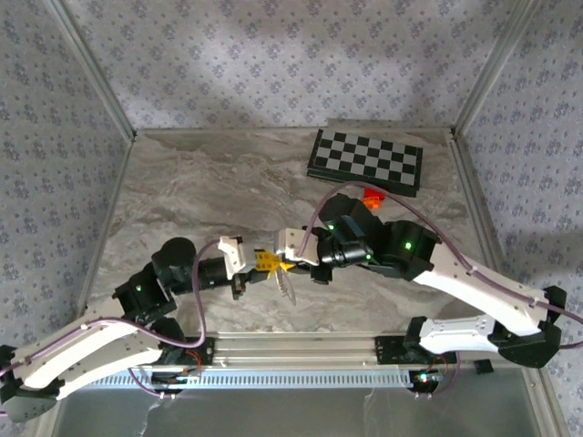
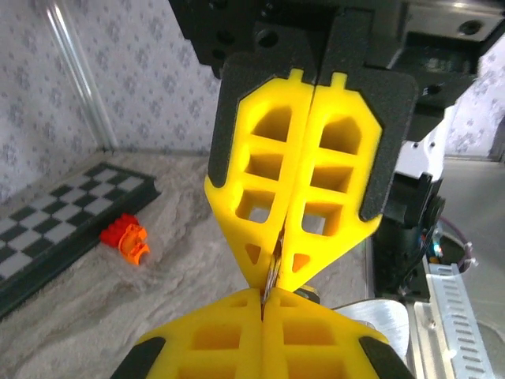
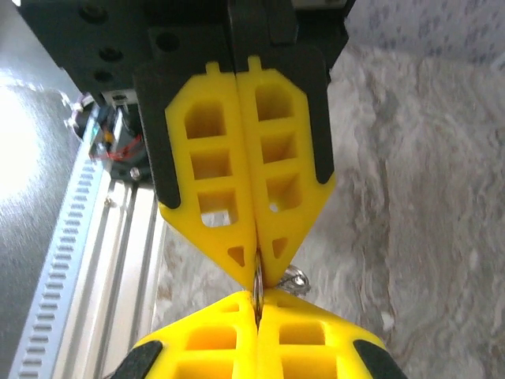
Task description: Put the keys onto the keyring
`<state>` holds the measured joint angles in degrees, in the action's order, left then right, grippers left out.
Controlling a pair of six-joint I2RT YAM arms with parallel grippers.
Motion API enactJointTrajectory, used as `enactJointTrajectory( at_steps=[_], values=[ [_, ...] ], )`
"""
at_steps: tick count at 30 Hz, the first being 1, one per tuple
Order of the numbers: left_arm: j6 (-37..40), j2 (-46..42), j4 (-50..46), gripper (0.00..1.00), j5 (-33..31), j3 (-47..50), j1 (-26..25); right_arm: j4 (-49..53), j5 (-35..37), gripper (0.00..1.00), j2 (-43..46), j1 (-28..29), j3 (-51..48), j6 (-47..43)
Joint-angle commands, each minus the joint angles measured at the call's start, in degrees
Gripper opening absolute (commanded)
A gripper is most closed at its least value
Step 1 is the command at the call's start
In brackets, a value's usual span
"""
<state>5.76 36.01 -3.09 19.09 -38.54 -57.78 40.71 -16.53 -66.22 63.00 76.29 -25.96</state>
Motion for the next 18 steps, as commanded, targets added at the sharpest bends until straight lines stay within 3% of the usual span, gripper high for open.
enactJointTrajectory(
  at_steps=[1,3,7,15,18],
  values=[
    [-2.4,-1.4,13.3,0.00,4.4,0.0,-0.5,-7.4,-7.4,0.08,1.9,0.4,-3.5,2.6],
    [-3.1,-1.3,15.5,0.00,5.4,0.5,-0.5,-12.9,-9.3,0.16,3.1,-0.1,-6.0,5.0],
    [-4.6,-1.0,20.9,0.00,6.6,2.0,-0.5,-17.7,-10.4,0.18,4.6,-0.6,-9.5,7.6],
    [-8.4,-0.6,28.4,0.00,8.5,4.9,-0.5,-22.8,-10.7,0.05,9.0,-2.0,-13.3,9.6],
    [-8.5,-0.8,27.0,0.00,8.4,4.8,-0.4,-22.5,-10.3,0.00,9.3,-2.5,-13.7,9.2]
  ],
)
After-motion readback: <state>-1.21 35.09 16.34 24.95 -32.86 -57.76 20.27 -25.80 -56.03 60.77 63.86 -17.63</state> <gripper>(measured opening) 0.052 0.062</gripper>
